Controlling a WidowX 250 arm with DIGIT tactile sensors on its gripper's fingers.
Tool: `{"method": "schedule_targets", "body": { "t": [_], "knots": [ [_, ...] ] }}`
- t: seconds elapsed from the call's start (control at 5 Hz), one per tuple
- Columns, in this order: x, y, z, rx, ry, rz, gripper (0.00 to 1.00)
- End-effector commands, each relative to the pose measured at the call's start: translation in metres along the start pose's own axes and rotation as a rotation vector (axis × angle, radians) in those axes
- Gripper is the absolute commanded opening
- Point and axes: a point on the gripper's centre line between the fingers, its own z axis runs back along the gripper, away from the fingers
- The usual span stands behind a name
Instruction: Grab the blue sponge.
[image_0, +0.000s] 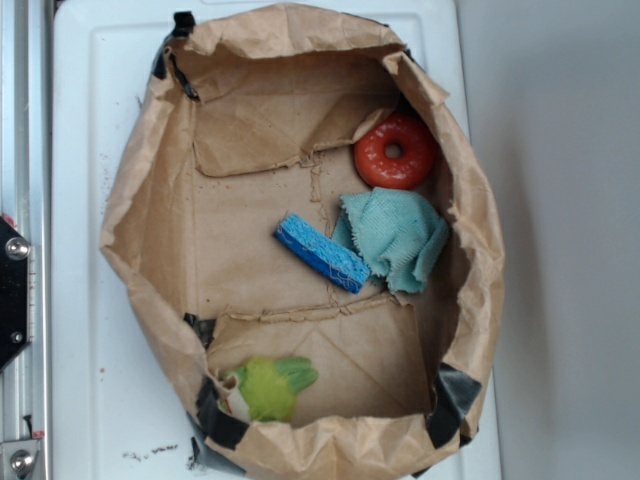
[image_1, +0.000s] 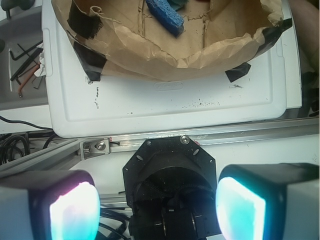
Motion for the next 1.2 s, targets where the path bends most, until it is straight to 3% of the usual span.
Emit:
{"method": "schedule_targets", "body": {
  "t": [0.0,0.2,0.6,0.8,1.0],
  "knots": [
    [0.0,0.0,0.0,0.0,0.0,0.0,1.0],
    [0.049,0.011,-0.015,0.05,-0.042,-0.06,1.0],
    [0.141,0.041,-0.051,0.074,-0.226,-0.266,1.0],
    [0.154,0.053,-0.085,0.083,-0.273,-0.325,1.0],
    [0.154,0.059,-0.125,0.074,-0.226,-0.331,1.0]
  ]
}}
